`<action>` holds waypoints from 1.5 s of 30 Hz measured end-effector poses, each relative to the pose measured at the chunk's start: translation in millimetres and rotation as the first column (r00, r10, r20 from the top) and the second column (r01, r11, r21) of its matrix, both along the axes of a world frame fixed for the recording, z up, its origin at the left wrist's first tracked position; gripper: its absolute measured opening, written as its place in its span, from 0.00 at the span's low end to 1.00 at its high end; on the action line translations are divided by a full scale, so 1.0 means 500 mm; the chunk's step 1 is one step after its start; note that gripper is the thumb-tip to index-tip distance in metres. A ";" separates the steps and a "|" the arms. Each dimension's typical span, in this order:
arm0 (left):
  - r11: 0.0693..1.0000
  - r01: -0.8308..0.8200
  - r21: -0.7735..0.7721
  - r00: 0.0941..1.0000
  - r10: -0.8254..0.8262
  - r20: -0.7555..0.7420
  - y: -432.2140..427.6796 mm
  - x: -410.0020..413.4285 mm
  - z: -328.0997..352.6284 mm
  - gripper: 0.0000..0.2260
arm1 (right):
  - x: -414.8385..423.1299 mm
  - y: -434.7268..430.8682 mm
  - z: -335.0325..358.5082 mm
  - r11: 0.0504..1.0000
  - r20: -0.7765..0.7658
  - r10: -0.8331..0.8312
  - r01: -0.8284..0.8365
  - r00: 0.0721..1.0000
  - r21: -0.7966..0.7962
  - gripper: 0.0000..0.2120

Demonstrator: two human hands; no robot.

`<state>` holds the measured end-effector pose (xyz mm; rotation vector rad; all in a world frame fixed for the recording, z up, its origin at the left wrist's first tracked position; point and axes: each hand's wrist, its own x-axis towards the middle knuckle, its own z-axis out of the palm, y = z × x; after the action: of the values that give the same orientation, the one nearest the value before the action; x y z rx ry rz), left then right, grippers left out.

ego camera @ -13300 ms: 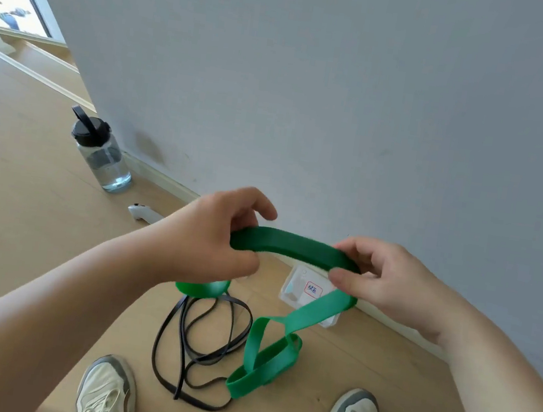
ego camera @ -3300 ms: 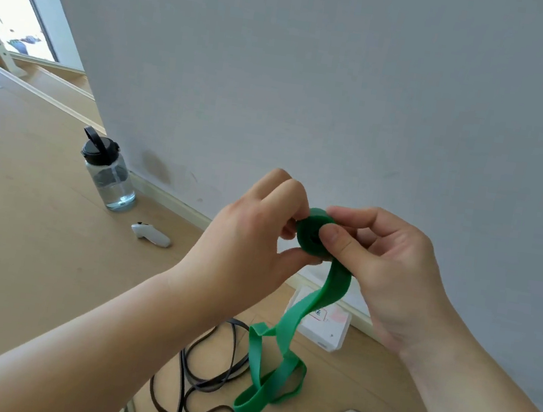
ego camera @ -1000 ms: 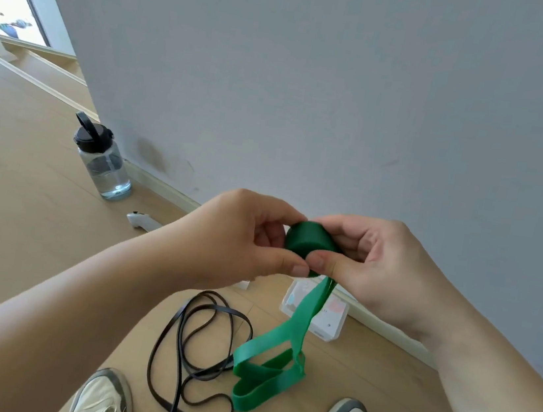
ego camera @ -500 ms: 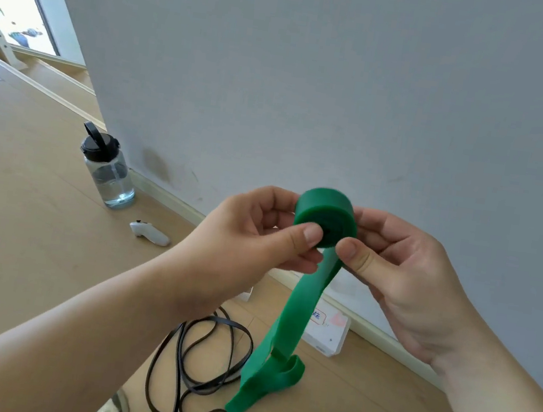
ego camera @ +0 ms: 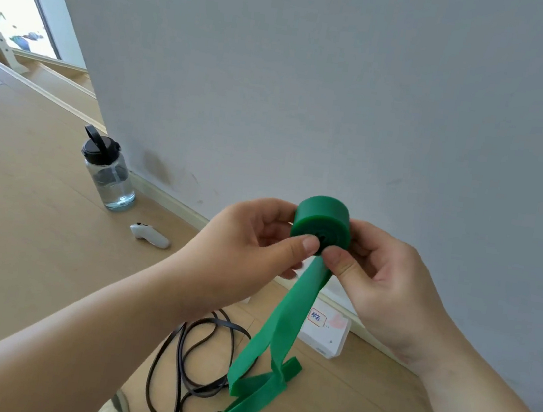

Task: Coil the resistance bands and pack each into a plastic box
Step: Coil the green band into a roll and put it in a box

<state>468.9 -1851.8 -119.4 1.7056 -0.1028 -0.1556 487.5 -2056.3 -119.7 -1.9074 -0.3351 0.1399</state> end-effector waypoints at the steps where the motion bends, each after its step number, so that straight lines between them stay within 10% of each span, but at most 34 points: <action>1: 0.985 -0.046 0.165 0.998 0.038 0.050 0.009 0.002 0.002 0.19 | 0.000 -0.001 0.001 0.997 0.009 0.004 -0.003 1.000 -0.071 0.10; 4: 0.931 -0.095 0.352 0.985 0.036 0.170 0.027 0.005 0.014 0.29 | -0.003 -0.002 0.010 0.972 0.017 0.057 -0.051 0.998 -0.229 0.10; 10: 0.813 0.027 0.581 0.959 -0.185 0.215 0.027 0.001 0.013 0.13 | -0.005 -0.005 0.005 0.907 0.055 0.142 -0.108 0.988 -0.406 0.11; 14: 0.971 -0.016 0.237 0.992 -0.014 0.123 0.028 0.004 0.023 0.11 | -0.001 -0.008 0.010 0.989 -0.134 0.090 -0.073 0.987 0.125 0.19; 19: 0.974 0.015 -0.228 0.999 -0.026 -0.045 0.015 -0.001 0.019 0.12 | 0.006 -0.002 0.008 0.932 -0.198 0.094 -0.016 0.976 0.363 0.20; 21: 0.973 0.018 -0.231 0.997 -0.035 -0.069 0.014 -0.001 0.016 0.12 | 0.004 -0.003 0.012 0.955 -0.160 0.092 -0.042 0.983 0.293 0.17; 28: 0.832 0.001 0.554 0.969 -0.138 0.206 0.029 -0.003 0.011 0.18 | -0.010 0.015 -0.003 0.849 0.167 0.201 -0.087 0.965 -0.521 0.10; 40: 0.997 -0.015 0.070 1.000 0.013 0.021 0.059 0.010 0.025 0.13 | 0.009 0.019 -0.002 0.970 -0.151 0.098 -0.060 0.984 0.237 0.16; 43: 0.999 0.023 -0.042 0.998 -0.026 -0.062 0.056 0.011 0.017 0.16 | 0.009 0.017 -0.002 0.994 -0.063 0.063 -0.057 0.996 0.098 0.12; 45: 0.984 0.076 0.161 0.996 -0.068 -0.055 0.053 0.012 0.009 0.20 | 0.004 0.016 -0.010 0.985 0.044 0.066 -0.058 0.997 -0.164 0.13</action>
<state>475.1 -1825.5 -114.8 1.8607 -0.1173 -0.2660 489.7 -2048.3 -124.8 -2.0650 -0.4278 0.1664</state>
